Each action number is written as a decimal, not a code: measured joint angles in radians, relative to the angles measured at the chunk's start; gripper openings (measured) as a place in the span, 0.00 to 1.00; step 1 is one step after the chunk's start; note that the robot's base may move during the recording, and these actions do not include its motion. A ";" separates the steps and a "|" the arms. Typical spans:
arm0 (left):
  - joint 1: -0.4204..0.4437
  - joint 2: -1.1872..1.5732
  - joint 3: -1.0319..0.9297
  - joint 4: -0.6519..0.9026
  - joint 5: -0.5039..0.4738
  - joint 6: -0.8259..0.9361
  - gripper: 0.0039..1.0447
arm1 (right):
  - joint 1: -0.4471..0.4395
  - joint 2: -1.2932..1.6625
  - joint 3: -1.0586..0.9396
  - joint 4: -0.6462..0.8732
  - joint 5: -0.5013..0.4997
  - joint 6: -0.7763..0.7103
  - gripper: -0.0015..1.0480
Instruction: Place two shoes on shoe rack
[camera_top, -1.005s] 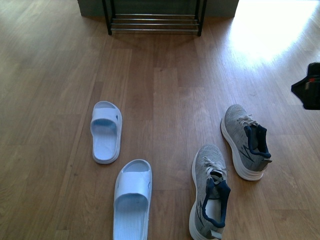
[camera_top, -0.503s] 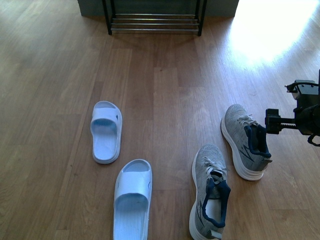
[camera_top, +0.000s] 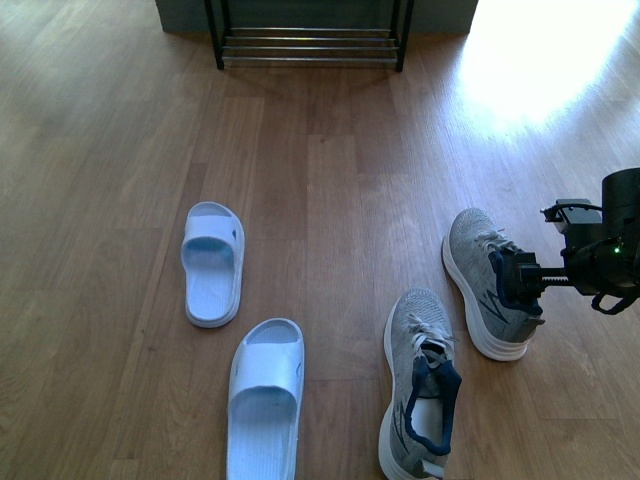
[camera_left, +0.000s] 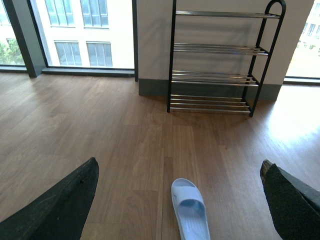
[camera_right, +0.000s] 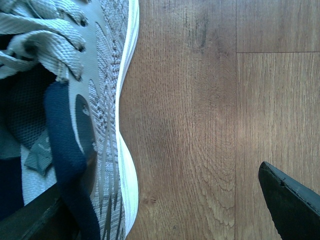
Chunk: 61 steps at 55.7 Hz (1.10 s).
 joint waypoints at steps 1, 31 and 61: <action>0.000 0.000 0.000 0.000 0.000 0.000 0.91 | -0.001 0.002 0.002 0.000 -0.004 0.000 0.91; 0.000 0.000 0.000 0.000 0.000 0.000 0.91 | 0.023 0.037 -0.027 0.011 -0.168 0.034 0.41; 0.000 0.000 0.000 0.000 0.000 0.000 0.91 | 0.023 -0.098 -0.259 0.175 -0.158 0.183 0.01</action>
